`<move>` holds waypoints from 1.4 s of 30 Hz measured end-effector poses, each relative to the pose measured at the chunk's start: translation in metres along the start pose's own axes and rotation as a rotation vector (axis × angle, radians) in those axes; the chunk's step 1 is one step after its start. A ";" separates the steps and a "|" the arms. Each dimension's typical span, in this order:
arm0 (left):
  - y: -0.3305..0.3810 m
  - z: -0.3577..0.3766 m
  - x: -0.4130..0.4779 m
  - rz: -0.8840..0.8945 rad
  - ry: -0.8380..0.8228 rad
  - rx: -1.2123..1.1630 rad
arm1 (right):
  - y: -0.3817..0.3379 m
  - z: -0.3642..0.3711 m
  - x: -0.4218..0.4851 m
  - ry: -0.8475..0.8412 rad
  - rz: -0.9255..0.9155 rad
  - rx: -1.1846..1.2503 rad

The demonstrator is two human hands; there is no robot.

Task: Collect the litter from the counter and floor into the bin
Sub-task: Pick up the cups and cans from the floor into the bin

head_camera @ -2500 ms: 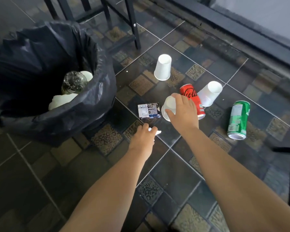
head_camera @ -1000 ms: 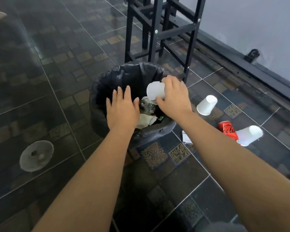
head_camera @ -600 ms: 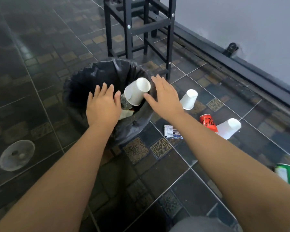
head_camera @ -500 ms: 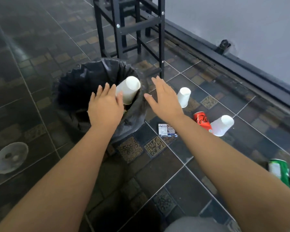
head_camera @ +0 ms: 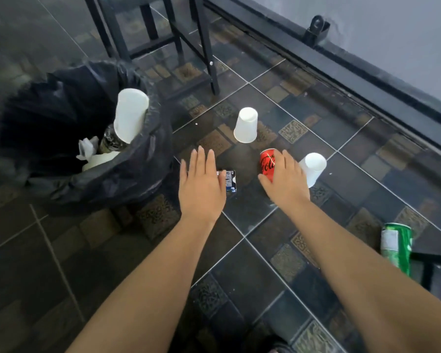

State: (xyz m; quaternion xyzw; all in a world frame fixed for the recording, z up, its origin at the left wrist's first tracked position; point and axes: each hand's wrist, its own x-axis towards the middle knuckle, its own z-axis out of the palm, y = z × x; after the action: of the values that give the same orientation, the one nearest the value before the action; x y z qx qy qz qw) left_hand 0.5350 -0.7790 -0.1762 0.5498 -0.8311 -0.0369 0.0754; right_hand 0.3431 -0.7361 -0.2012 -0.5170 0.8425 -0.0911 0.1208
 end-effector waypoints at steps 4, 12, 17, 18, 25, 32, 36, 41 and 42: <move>0.008 0.039 -0.007 -0.054 -0.197 -0.001 | 0.018 0.020 0.003 -0.051 0.034 -0.040; 0.008 0.081 0.021 0.020 -0.460 0.046 | 0.034 0.050 0.004 -0.079 0.077 -0.031; 0.005 0.094 0.044 0.033 -0.527 0.084 | 0.043 0.056 0.006 -0.040 0.065 -0.022; 0.004 0.095 0.045 0.033 -0.538 0.106 | 0.044 0.057 0.006 -0.038 0.065 -0.014; 0.003 0.095 0.040 0.099 -0.388 0.208 | 0.042 0.061 0.005 -0.016 0.078 0.014; 0.004 0.093 0.029 0.027 -0.407 0.209 | 0.039 0.054 0.001 -0.026 0.050 0.028; 0.003 0.089 0.023 -0.106 -0.460 0.095 | 0.034 0.047 -0.005 -0.043 0.044 0.047; 0.003 0.079 0.014 -0.226 -0.451 -0.261 | 0.026 0.035 -0.010 -0.028 0.006 0.069; 0.003 0.075 0.013 -0.226 -0.421 -0.300 | 0.024 0.032 -0.011 -0.013 0.002 0.074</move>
State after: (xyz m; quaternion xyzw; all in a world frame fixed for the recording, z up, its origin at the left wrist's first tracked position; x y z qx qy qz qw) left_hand 0.5150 -0.7916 -0.2486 0.6021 -0.7470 -0.2811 -0.0232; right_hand 0.3369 -0.7162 -0.2376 -0.5117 0.8384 -0.1188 0.1458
